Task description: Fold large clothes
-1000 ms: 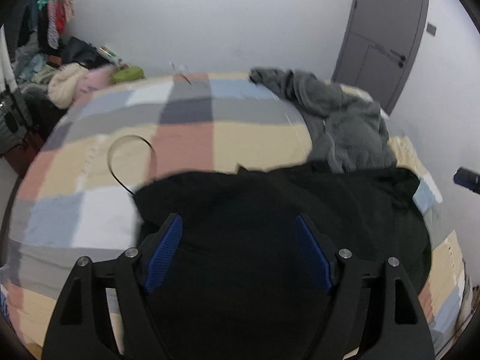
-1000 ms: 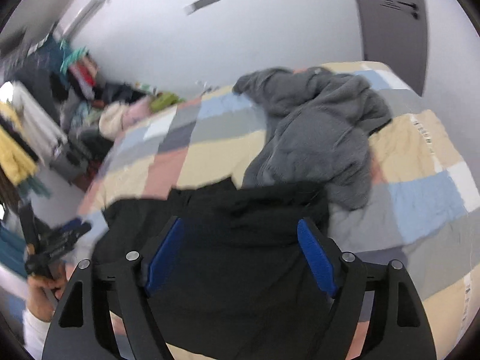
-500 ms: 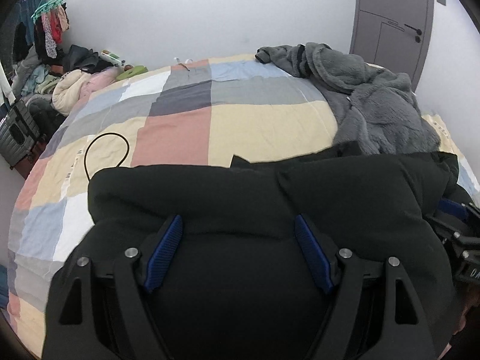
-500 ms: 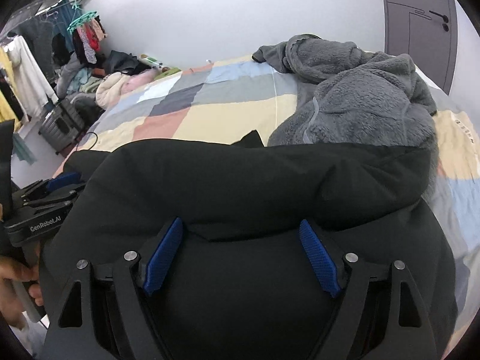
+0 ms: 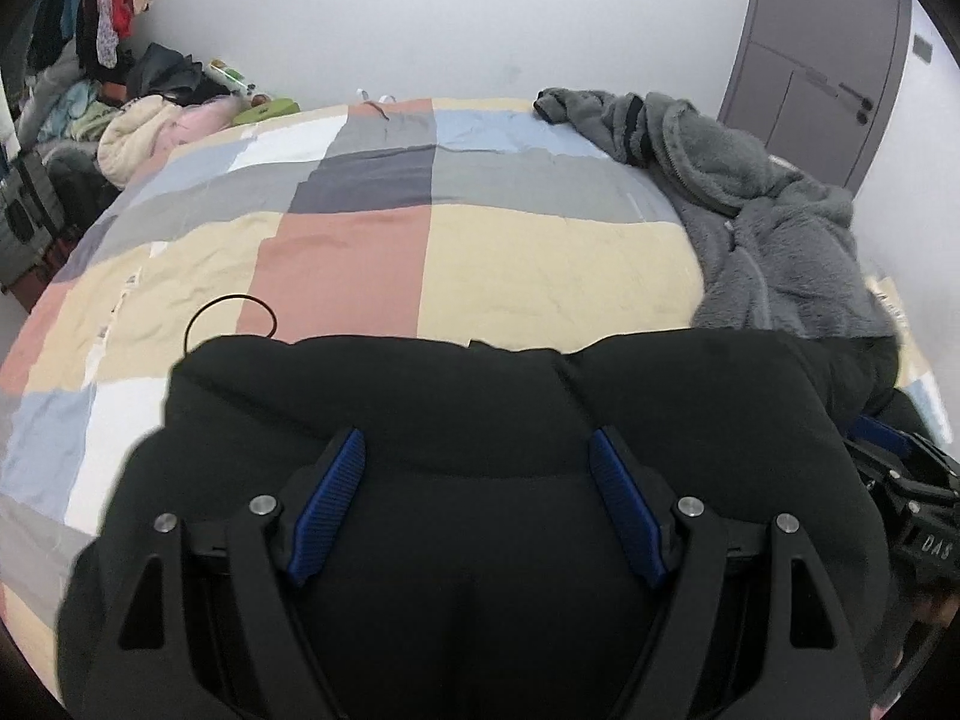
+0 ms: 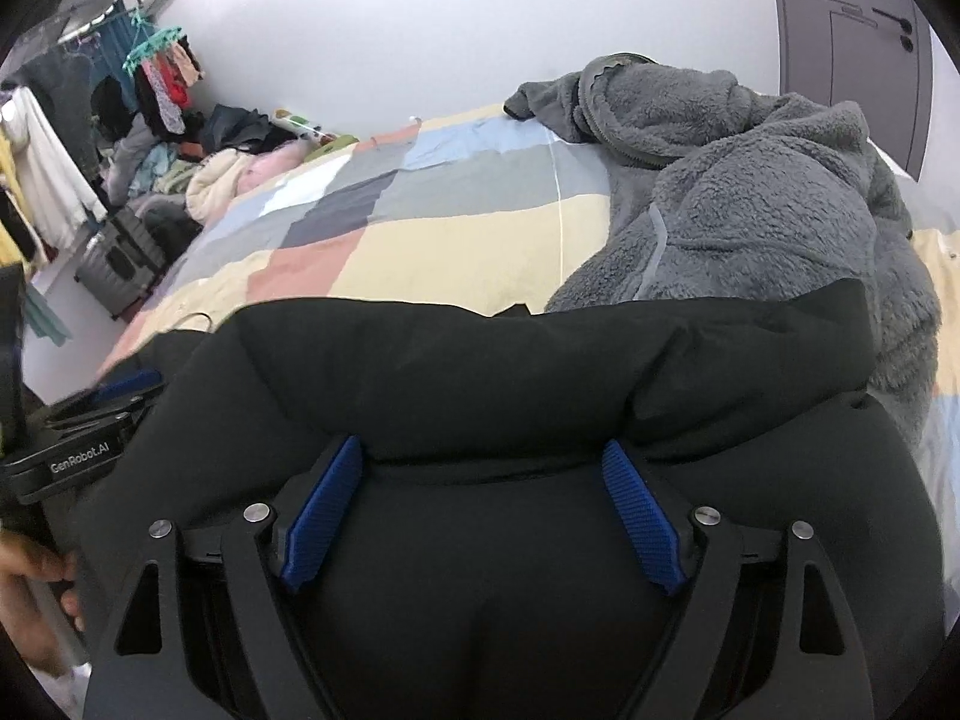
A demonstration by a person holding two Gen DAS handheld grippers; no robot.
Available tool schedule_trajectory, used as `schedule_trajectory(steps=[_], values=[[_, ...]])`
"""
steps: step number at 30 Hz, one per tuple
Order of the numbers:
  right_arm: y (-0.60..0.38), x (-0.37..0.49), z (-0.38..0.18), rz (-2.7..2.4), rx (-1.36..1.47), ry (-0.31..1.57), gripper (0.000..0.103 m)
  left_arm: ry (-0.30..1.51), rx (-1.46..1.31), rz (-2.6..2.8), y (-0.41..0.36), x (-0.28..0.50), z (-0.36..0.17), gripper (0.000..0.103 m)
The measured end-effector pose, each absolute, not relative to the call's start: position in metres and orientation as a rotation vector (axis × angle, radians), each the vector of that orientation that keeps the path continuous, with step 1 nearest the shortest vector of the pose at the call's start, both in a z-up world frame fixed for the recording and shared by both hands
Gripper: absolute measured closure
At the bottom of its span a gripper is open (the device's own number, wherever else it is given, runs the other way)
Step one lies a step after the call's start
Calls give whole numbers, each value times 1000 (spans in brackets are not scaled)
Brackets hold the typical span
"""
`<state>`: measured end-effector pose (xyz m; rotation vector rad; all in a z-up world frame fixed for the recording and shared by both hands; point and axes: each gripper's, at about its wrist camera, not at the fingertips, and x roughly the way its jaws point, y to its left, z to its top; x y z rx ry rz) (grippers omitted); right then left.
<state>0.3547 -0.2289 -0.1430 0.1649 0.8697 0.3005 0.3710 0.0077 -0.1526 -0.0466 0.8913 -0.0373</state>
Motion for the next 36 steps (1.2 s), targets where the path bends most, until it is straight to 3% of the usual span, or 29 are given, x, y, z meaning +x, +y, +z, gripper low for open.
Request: schedule_trajectory(steps=[7,10,11,13,21,22,24,25,26,27,28,30,36], values=[[-274,289,-107,281,145,753,21,783,-176,-1,85,300,-119,25],[-310,266,-102,224,199,714,13,731,-248,58,129,267,-114,19],[-325,260,-106,201,239,714,6,725,-264,71,141,258,-117,15],[-351,255,-116,143,307,730,4,733,-305,68,157,248,-127,13],[-391,276,-164,186,520,861,4,794,-429,-77,152,263,-160,13],[-388,281,-167,205,531,866,8,798,-456,-94,151,268,-164,13],[-378,288,-168,249,535,863,31,796,-478,-112,150,273,-169,29],[-371,292,-166,259,511,862,47,791,-469,-113,149,275,-171,35],[-362,295,-161,260,467,849,70,778,-462,-111,149,275,-171,52],[-352,296,-155,260,420,828,79,768,-461,-110,150,276,-169,74],[-341,297,-145,253,363,794,88,755,-465,-112,152,276,-167,83],[-327,297,-133,225,299,742,93,711,-477,-122,157,273,-157,96],[-313,300,-88,152,219,562,96,505,-485,-158,162,258,-102,98]])
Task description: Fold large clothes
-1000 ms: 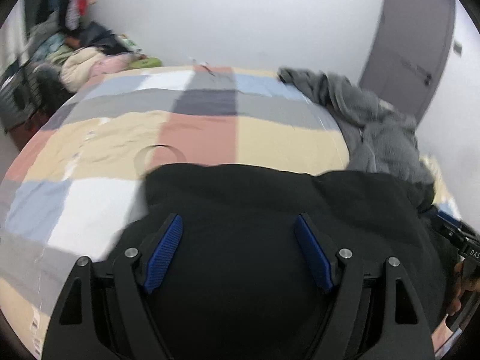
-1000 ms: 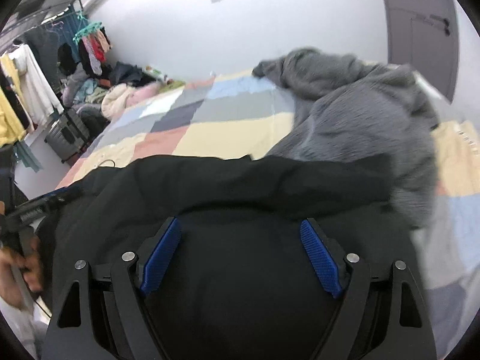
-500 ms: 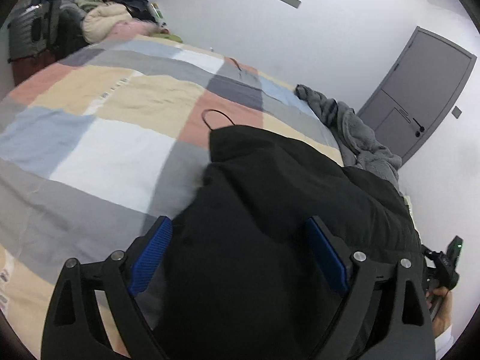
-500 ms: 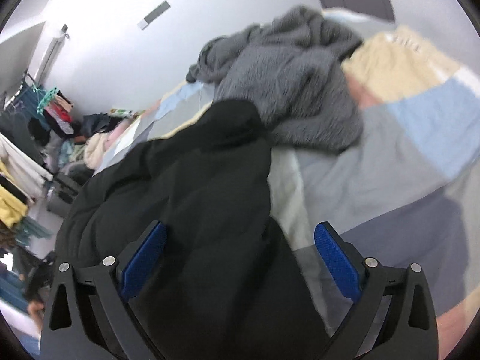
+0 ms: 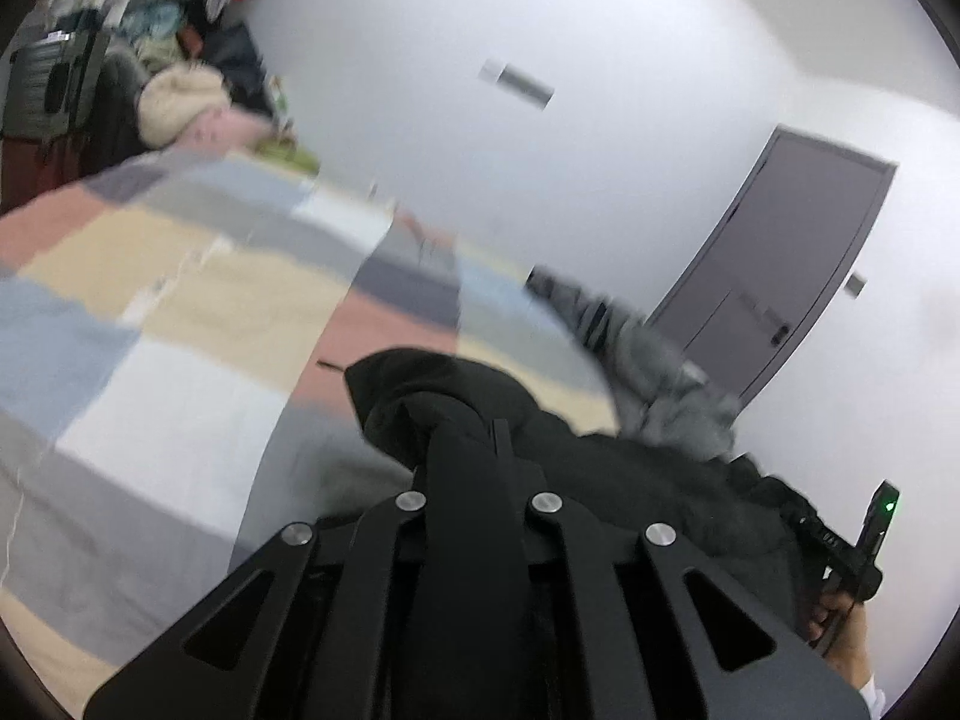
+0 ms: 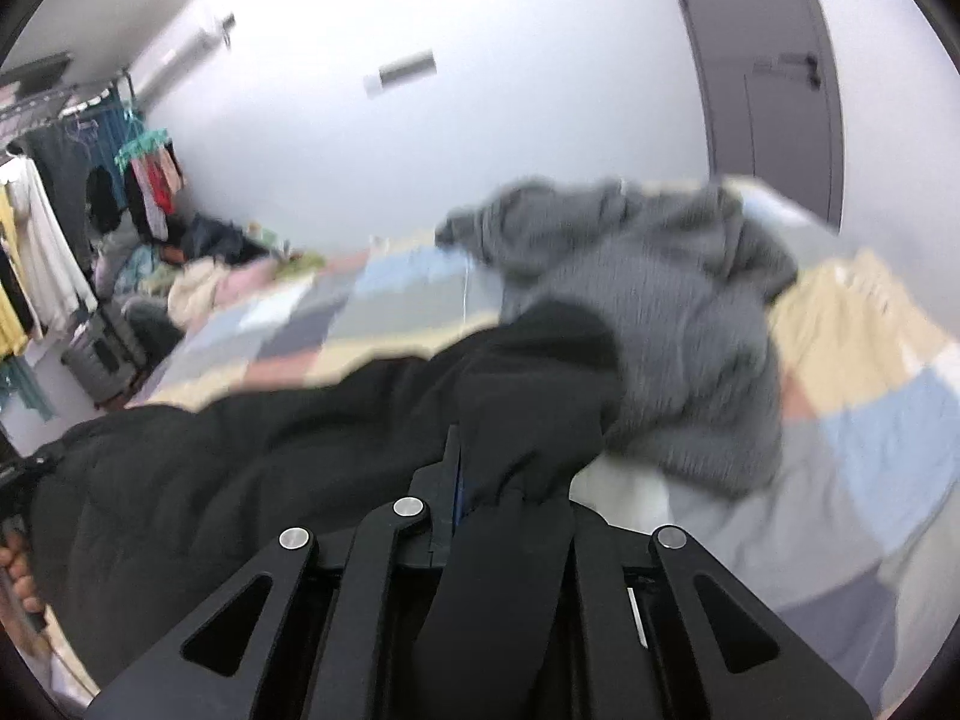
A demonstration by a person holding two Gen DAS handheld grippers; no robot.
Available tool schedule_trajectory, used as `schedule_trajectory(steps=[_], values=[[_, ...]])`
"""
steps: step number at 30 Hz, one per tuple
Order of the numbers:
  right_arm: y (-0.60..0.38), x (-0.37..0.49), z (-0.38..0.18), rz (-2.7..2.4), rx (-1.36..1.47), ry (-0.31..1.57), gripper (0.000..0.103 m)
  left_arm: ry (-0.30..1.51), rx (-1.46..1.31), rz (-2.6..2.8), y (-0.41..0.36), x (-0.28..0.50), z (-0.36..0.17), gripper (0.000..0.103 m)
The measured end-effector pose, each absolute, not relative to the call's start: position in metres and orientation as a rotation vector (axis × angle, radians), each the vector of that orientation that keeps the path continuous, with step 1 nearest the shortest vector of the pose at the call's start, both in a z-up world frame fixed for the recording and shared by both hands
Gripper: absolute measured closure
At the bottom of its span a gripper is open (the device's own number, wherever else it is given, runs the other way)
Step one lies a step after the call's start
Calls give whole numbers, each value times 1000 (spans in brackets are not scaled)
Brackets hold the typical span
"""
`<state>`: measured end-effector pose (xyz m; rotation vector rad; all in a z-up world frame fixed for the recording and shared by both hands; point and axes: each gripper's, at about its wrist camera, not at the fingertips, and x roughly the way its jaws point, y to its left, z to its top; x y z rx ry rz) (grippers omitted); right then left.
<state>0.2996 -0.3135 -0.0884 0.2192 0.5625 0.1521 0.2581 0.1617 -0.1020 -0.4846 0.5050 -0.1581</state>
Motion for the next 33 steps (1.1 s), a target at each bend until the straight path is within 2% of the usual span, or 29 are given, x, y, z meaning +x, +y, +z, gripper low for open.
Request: schedule_trajectory(steps=[5,9,15,21,25,27,28,30,31,32,33], values=[[-322,314,-80,119,196,533,97,513,-399,-94,159,270,-94,98],[-319,328,-112,103,173,647,97,667,-398,-48,162,290,-128,97],[-320,335,-161,103,162,796,97,803,-328,-1,151,297,-161,97],[-319,338,-178,116,167,839,96,834,-279,24,145,293,-169,96],[-325,327,-171,117,194,837,91,820,-274,42,143,284,-160,94],[-326,323,-164,114,195,841,86,811,-276,42,143,277,-153,88],[-327,318,-161,122,199,847,77,805,-279,33,143,271,-147,84],[-328,308,-151,159,222,854,70,801,-291,15,143,266,-140,64],[-329,303,-147,164,228,852,59,793,-302,8,143,262,-136,60],[-330,296,-141,162,233,845,42,787,-305,9,142,258,-130,54],[-331,292,-135,160,228,834,35,782,-298,14,139,254,-125,46]])
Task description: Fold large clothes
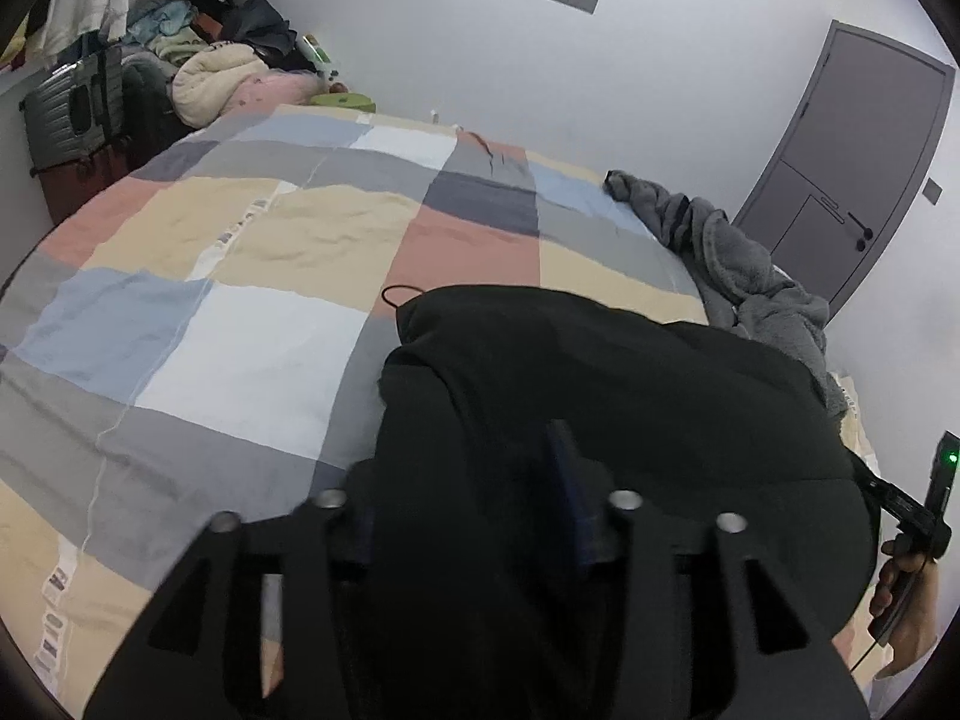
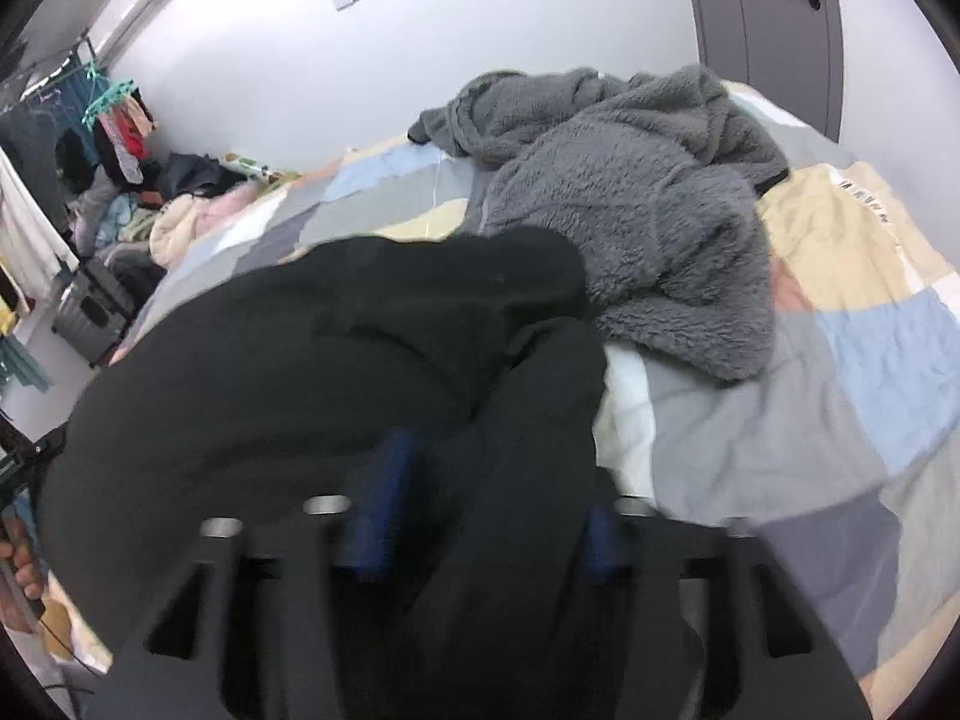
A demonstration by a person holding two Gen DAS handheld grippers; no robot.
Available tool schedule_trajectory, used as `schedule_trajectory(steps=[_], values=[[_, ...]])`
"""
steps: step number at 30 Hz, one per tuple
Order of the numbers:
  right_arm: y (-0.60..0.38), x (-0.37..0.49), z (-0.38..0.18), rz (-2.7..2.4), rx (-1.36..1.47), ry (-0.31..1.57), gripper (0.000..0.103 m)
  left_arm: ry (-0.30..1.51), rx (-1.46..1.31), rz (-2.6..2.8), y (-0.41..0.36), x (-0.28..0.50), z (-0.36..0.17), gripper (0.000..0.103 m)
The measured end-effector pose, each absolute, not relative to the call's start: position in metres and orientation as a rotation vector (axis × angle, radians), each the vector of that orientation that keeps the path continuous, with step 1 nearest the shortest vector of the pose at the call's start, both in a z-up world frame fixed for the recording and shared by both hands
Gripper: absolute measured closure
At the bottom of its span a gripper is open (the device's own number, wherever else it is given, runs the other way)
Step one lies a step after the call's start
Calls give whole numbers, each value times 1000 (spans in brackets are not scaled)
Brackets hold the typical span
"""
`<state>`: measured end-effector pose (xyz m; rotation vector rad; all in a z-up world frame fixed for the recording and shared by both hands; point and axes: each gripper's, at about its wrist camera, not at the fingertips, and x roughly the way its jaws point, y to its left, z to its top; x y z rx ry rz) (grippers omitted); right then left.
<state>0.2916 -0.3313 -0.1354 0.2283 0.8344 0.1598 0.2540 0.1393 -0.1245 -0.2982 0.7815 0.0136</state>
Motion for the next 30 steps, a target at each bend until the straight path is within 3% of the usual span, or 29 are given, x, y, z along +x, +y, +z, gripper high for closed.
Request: schedule_trajectory(steps=[1,6,15,17,22,26,30], values=[[-332,283,-126,156,214,817,28,777,-295,13,137,252,-121,43],[-337,253,-70,132,191,733,27,693,-265,7,127,225,-72,26],[-322,176,67,141,155,467,10,545,-200,-70,94,166,37,19],[-315,154,91,151,153,412,2,515,-181,-79,85,150,56,17],[-300,102,131,198,148,313,0,451,-147,-128,66,112,89,12],[-284,62,149,222,115,252,0,407,-121,-142,56,86,100,1],[-272,28,156,244,90,202,0,366,-91,-143,48,61,105,0]])
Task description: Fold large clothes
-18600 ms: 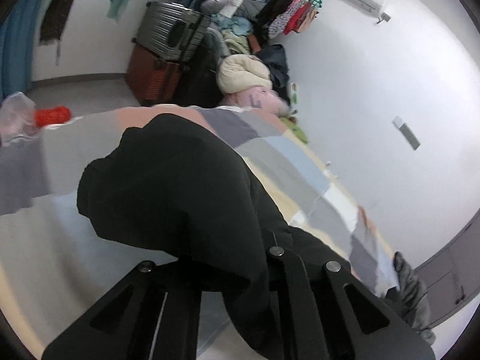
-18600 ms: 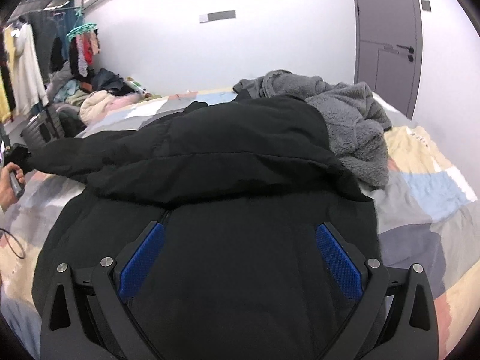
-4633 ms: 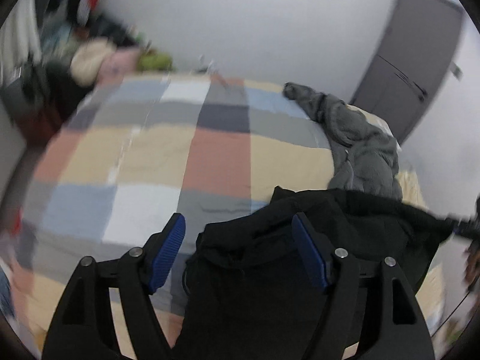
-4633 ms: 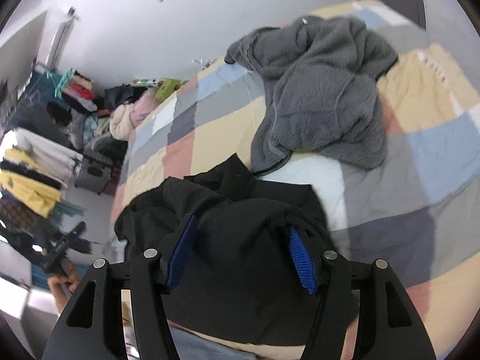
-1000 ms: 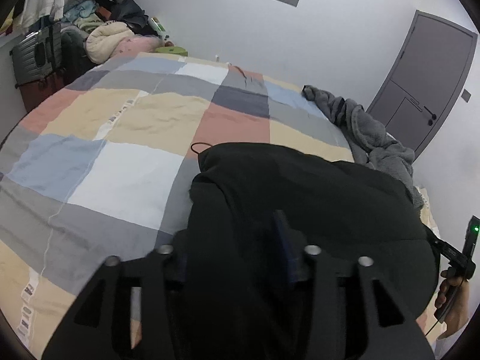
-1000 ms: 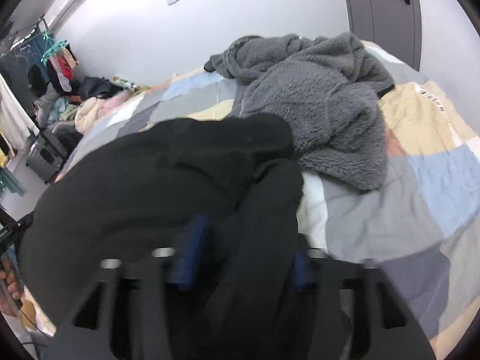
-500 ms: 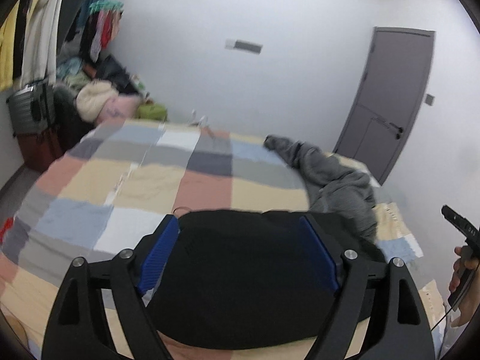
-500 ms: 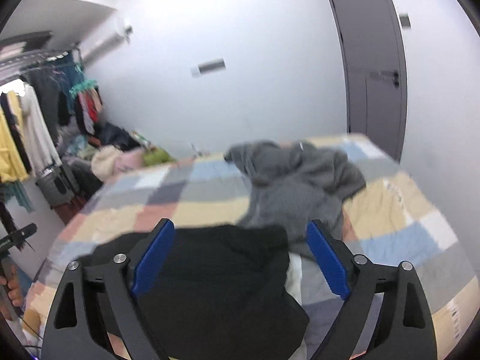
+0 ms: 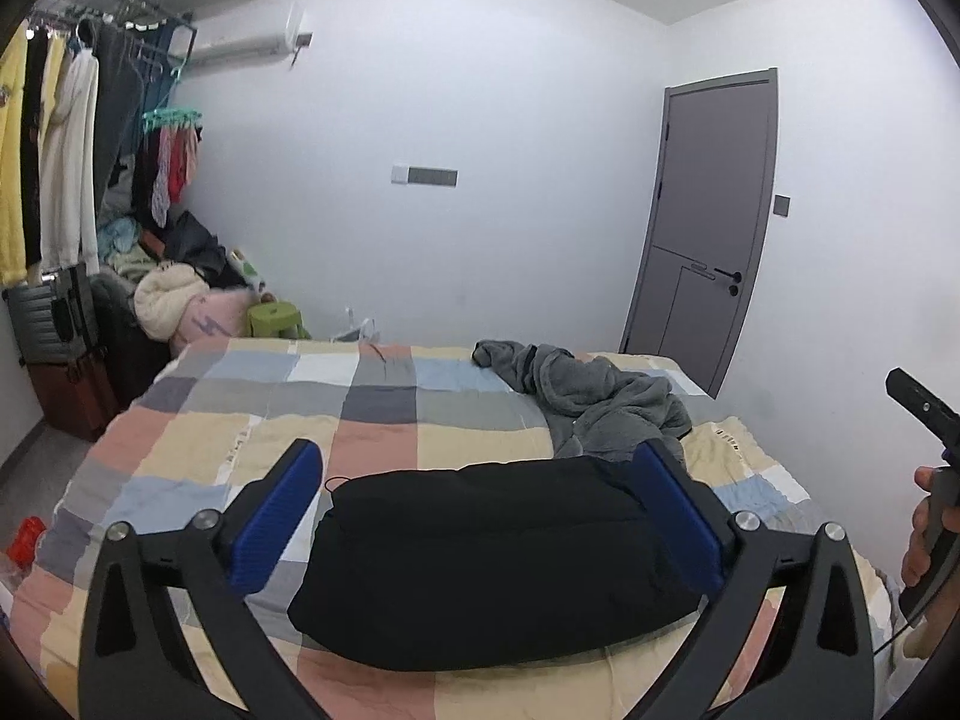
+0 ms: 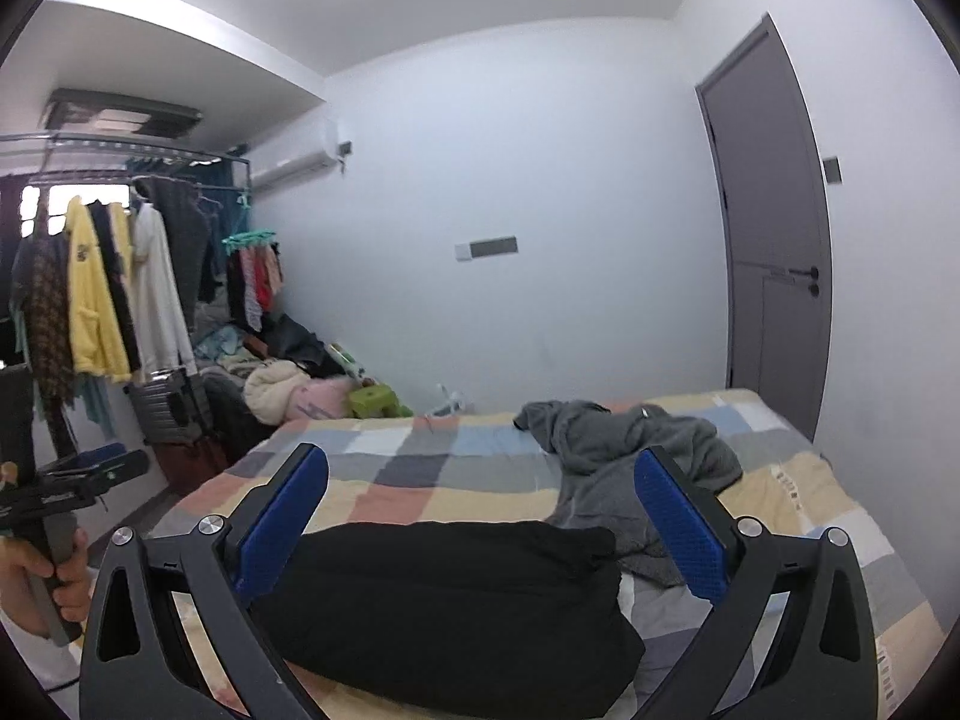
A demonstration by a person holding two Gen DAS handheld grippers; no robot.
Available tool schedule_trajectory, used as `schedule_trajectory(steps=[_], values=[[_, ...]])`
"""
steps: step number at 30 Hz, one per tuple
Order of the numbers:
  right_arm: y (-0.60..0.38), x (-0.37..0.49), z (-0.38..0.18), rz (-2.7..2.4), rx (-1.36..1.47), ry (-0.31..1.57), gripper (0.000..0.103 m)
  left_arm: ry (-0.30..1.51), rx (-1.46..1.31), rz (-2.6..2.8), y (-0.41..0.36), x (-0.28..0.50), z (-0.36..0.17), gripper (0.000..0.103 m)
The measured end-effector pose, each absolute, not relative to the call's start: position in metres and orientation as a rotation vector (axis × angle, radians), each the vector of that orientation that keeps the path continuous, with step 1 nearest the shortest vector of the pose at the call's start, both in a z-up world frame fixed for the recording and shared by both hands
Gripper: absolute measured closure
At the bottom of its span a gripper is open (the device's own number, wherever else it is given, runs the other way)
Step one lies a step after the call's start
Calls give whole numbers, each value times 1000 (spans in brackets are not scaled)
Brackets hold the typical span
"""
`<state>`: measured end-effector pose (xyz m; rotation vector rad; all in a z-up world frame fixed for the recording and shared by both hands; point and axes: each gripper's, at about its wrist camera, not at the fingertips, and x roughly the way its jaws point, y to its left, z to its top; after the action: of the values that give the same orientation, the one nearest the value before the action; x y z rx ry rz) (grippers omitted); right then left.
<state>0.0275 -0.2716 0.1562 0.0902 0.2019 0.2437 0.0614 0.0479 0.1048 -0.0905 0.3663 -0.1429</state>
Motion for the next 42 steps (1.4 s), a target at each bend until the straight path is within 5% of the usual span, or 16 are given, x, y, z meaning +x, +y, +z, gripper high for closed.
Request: schedule_trajectory(steps=[14,42], values=[[-223,-28,122,316,46,154,0,285,-33,-133,15,-9,93,0],[-219,-35,4,157,86,437,0,509,-87,-34,7,-5,-9,0]])
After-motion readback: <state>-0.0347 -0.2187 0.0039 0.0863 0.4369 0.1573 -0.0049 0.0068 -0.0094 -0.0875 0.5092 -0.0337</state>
